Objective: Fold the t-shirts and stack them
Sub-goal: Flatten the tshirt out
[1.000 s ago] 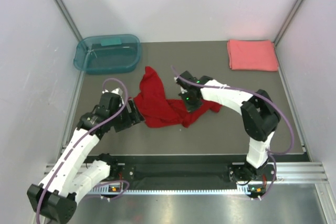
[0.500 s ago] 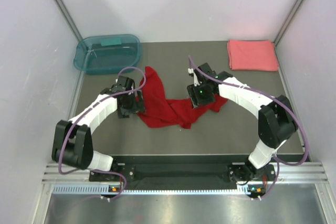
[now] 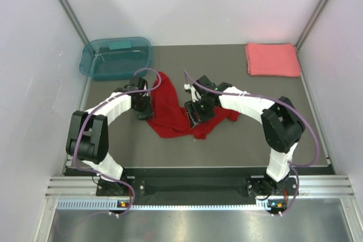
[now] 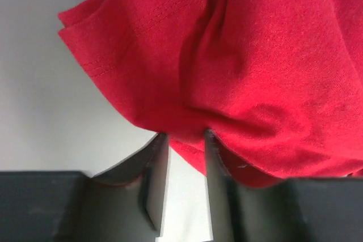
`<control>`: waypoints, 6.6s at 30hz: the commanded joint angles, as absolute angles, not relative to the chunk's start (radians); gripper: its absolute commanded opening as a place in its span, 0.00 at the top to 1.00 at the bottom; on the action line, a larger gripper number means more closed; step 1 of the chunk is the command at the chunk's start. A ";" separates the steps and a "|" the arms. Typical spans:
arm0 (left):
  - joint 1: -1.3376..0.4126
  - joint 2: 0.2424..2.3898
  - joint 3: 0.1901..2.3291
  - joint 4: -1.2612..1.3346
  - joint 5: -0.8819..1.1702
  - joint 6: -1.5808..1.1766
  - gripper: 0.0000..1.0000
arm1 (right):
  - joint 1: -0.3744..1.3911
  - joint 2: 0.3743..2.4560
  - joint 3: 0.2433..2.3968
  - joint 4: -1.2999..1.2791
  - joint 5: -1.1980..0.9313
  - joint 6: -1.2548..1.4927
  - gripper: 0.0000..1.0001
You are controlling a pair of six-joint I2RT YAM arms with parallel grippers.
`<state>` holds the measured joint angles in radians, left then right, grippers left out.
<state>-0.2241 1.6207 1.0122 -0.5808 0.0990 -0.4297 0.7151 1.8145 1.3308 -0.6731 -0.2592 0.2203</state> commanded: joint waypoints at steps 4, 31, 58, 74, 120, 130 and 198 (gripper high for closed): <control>-0.216 1.589 1.043 -0.569 0.107 -0.394 0.77 | 0.758 1.899 1.404 -0.658 -0.246 0.218 0.38; -0.216 0.987 1.272 -0.851 0.115 -0.474 1.00 | 0.592 1.197 1.529 -1.040 0.164 0.258 1.00; -0.008 1.594 2.243 -0.795 0.353 -0.388 1.00 | 0.157 1.626 2.551 -0.959 -0.144 0.273 1.00; 0.015 1.112 1.578 -0.831 0.698 -0.462 1.00 | 0.152 1.137 2.160 -1.179 -0.181 0.295 1.00; -0.690 1.026 0.721 -0.888 -0.202 -0.931 0.14 | 0.225 1.180 1.158 -0.963 -0.067 0.215 0.99; -0.696 1.057 0.611 -0.756 -0.261 -0.985 0.46 | 0.229 1.161 1.147 -0.979 -0.074 0.202 0.99; -0.684 1.012 0.804 -0.868 -0.026 -0.697 1.00 | 0.715 0.982 0.845 -0.980 -0.097 0.707 0.48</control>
<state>-0.6880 1.0069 0.8066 -0.9161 -0.0734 -0.7555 0.7307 0.9894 0.8856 -0.9257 -0.0929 0.6441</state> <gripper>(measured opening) 0.020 0.523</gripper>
